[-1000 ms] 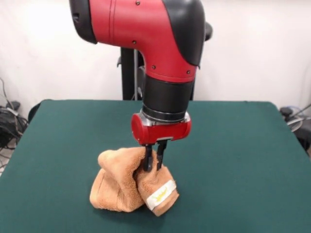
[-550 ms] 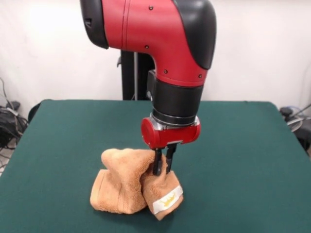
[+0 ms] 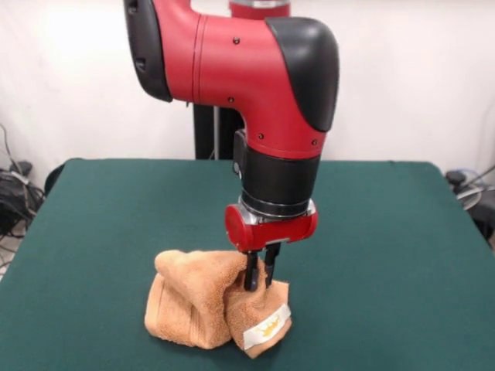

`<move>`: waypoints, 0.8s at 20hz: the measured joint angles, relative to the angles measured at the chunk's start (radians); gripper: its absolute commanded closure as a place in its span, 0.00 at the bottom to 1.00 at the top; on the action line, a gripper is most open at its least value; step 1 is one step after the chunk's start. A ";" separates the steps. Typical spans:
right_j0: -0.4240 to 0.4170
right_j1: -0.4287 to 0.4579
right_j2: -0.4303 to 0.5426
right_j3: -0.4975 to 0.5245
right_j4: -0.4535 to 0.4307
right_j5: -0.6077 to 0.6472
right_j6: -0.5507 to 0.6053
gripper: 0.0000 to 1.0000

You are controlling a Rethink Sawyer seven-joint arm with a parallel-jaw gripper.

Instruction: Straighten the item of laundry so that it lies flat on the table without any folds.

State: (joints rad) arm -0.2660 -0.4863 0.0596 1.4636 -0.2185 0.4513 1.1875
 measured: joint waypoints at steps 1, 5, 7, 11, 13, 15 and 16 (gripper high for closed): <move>-0.002 0.000 0.001 0.001 0.000 0.000 0.000 1.00; -0.019 -0.006 0.010 0.015 0.000 0.000 0.000 1.00; -0.028 -0.012 0.014 0.025 0.000 0.000 0.000 1.00; -0.044 -0.025 0.022 0.061 0.000 -0.015 0.000 1.00; -0.046 -0.029 0.023 0.075 0.000 -0.028 0.000 1.00; -0.045 -0.030 0.023 0.089 0.000 -0.048 0.000 1.00; -0.044 -0.030 0.023 0.104 0.000 -0.074 0.000 1.00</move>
State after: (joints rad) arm -0.3096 -0.5160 0.0825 1.5673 -0.2183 0.3771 1.1875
